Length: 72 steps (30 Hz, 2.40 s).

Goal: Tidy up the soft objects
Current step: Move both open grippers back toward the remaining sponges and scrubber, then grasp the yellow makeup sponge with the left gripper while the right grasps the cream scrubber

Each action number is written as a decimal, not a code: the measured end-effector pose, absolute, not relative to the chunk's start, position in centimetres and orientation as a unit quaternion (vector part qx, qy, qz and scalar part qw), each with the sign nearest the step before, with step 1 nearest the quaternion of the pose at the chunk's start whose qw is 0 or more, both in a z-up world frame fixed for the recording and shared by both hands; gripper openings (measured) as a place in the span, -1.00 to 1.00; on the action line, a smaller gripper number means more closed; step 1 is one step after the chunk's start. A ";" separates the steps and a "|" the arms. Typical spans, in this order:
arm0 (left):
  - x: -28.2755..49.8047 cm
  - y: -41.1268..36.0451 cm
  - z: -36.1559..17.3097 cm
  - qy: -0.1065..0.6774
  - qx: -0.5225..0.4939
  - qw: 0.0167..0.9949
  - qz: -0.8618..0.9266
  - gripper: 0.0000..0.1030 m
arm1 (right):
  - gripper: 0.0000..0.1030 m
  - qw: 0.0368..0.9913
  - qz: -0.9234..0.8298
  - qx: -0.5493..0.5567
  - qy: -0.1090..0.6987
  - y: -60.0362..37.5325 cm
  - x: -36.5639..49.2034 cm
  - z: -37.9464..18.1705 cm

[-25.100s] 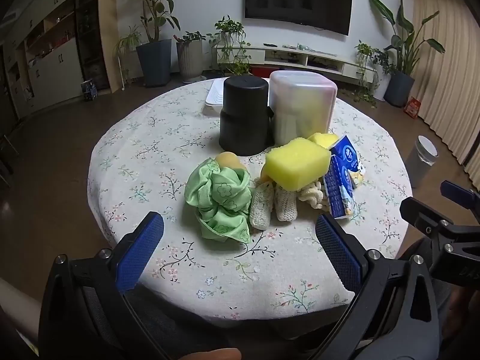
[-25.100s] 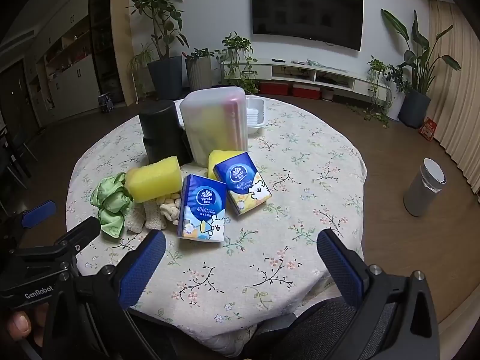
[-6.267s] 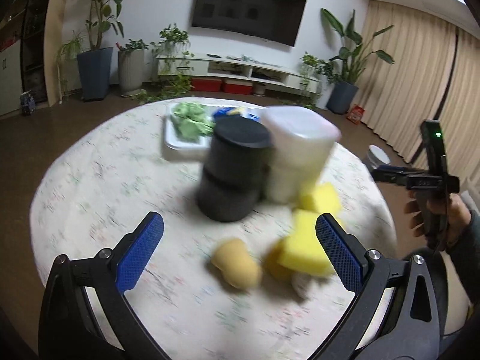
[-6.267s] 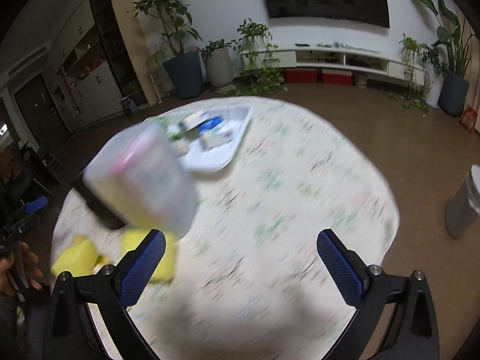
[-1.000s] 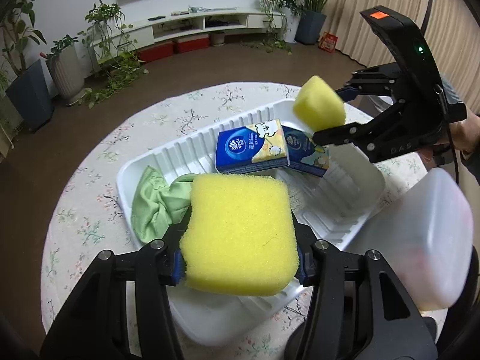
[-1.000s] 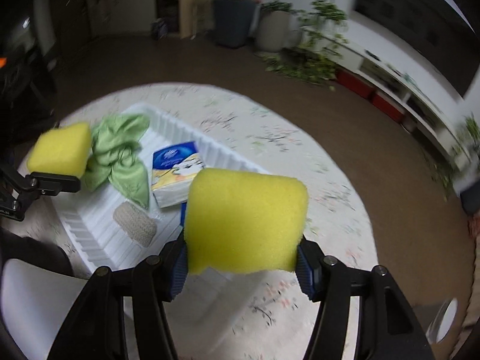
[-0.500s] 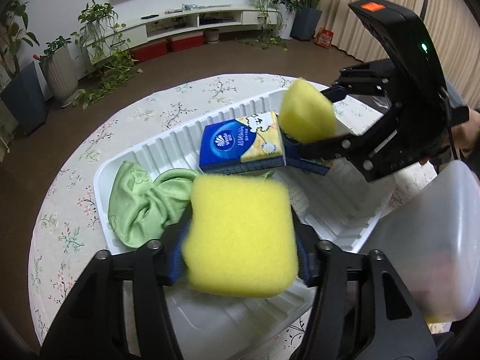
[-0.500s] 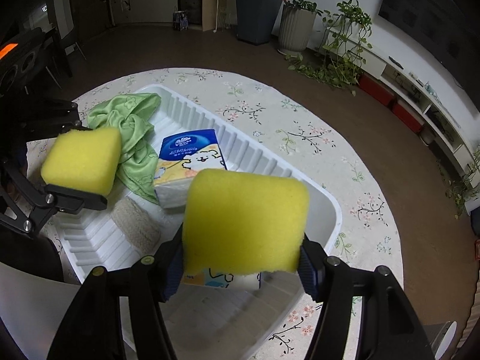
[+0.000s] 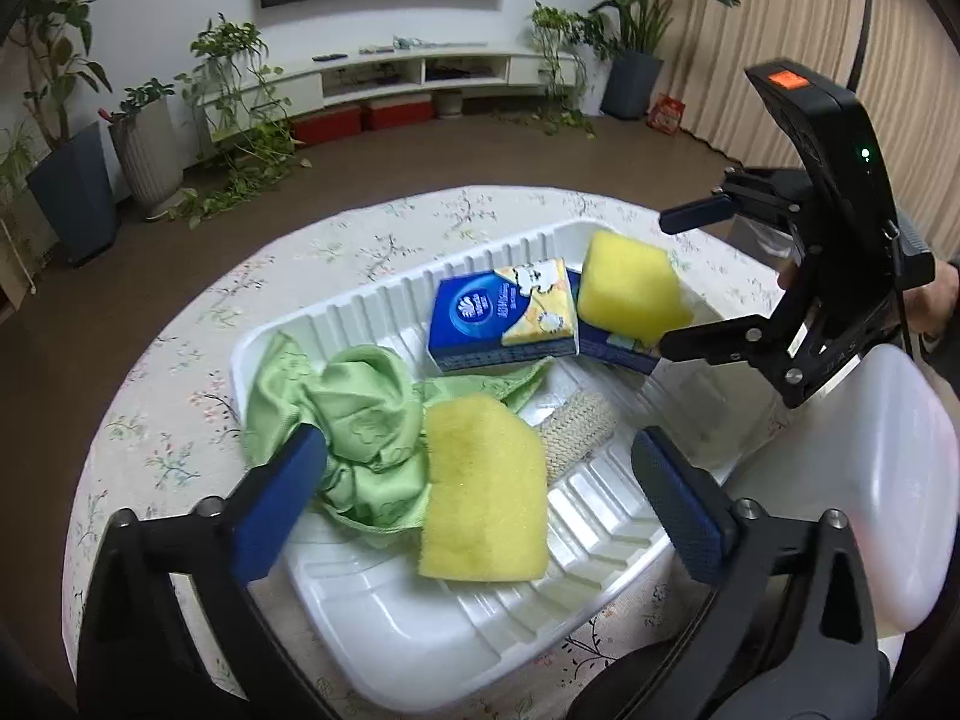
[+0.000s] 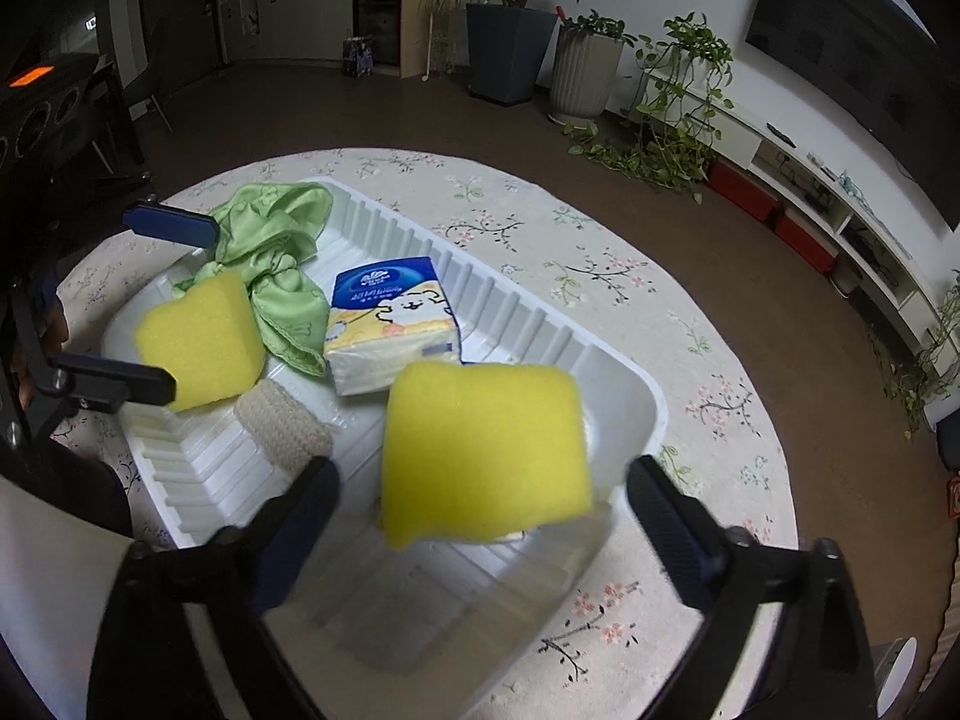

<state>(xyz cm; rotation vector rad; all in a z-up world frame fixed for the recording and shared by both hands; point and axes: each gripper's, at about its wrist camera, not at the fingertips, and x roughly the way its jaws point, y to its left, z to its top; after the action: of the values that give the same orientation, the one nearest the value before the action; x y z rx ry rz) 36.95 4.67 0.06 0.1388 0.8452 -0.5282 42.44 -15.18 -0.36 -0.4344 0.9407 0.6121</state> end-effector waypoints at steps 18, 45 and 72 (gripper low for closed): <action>29.4 12.1 4.0 0.342 -0.023 0.926 -0.155 1.00 | 1.00 0.892 0.189 -0.062 0.406 -26.2 38.3 3.0; 7.3 7.1 -0.5 0.379 -0.055 0.912 -0.148 1.00 | 1.00 0.879 0.217 0.020 0.425 -23.5 12.6 -0.4; 9.0 6.0 -3.5 0.414 -0.063 0.902 -0.109 1.00 | 1.00 0.871 0.237 -0.048 0.427 -15.1 9.8 -3.4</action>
<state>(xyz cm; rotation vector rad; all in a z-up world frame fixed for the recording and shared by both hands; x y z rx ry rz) 9.02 6.02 -3.48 -0.1293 0.8557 -0.2260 9.80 -15.14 -3.36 -0.1000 0.8936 0.4954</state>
